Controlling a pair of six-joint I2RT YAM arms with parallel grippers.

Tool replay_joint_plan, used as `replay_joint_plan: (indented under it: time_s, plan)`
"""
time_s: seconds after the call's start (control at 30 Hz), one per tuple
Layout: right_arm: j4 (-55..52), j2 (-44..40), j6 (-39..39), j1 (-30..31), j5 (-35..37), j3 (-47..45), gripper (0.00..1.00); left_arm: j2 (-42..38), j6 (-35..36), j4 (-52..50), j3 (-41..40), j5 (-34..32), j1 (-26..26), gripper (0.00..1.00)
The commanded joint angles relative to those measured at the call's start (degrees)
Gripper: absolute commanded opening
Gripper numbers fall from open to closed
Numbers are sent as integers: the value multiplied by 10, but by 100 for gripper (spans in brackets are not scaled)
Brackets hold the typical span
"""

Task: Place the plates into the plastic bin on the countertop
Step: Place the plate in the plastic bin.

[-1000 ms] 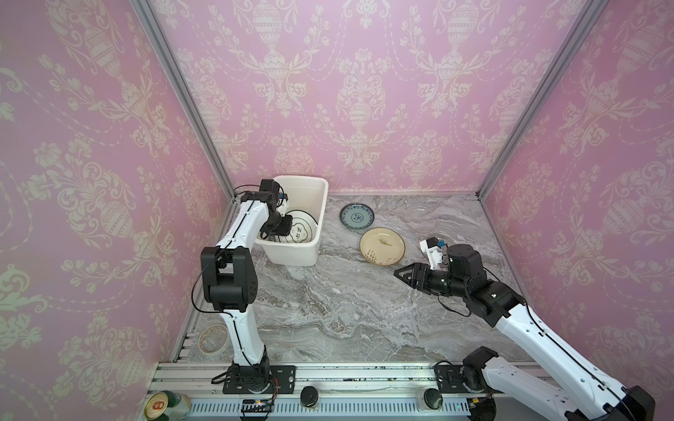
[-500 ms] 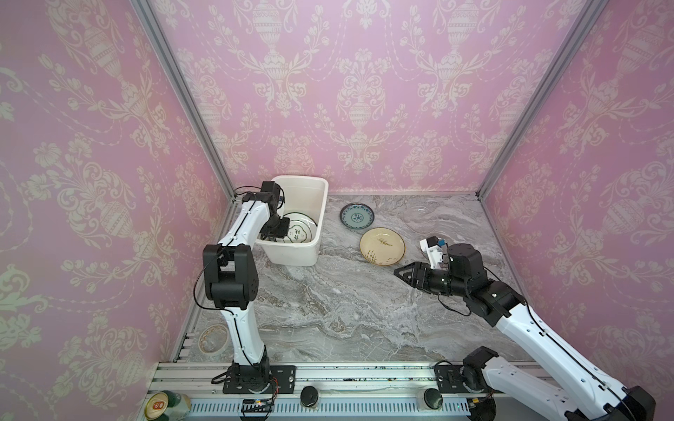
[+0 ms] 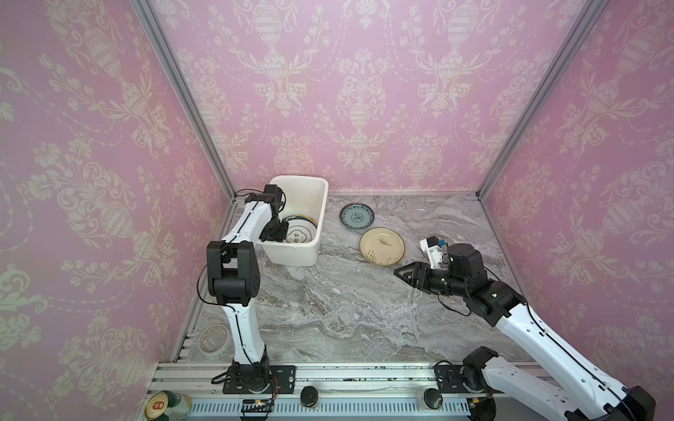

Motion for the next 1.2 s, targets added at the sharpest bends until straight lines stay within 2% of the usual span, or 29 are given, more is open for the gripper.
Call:
replay_joint_plan:
  time_s: [0.0, 0.23, 0.43, 0.53, 0.63, 0.73, 0.93, 1.0, 1.07, 1.17]
  plan:
    - [7, -1, -1, -3, -5, 17, 53, 9, -13, -17, 0, -27, 1, 39]
    - [-1, -3, -4, -2, 3, 23, 53, -31, -34, -3, 4, -26, 1, 53]
    - [-57, -14, -4, -4, 63, 56, 56, -131, -108, 39, 20, 42, 1, 63]
    - [-89, -15, -13, -7, 83, 80, 59, -219, -163, 135, -42, 91, 1, 67]
    - [-121, -23, -15, -10, 115, 103, 69, -322, -217, 264, -142, 120, 1, 82]
    - [-139, -36, -13, -17, 140, 120, 75, -409, -253, 355, -215, 150, 3, 99]
    - [-155, -44, 4, -42, 155, 147, 77, -484, -341, 434, -264, 301, 4, 99]
    - [-160, -41, 14, -53, 152, 155, 77, -500, -404, 492, -301, 338, 4, 99]
    - [-165, -35, 27, -65, 144, 160, 77, -511, -499, 556, -344, 353, 4, 99]
    - [-172, -20, 42, -87, 125, 163, 77, -519, -602, 628, -399, 373, 0, 99]
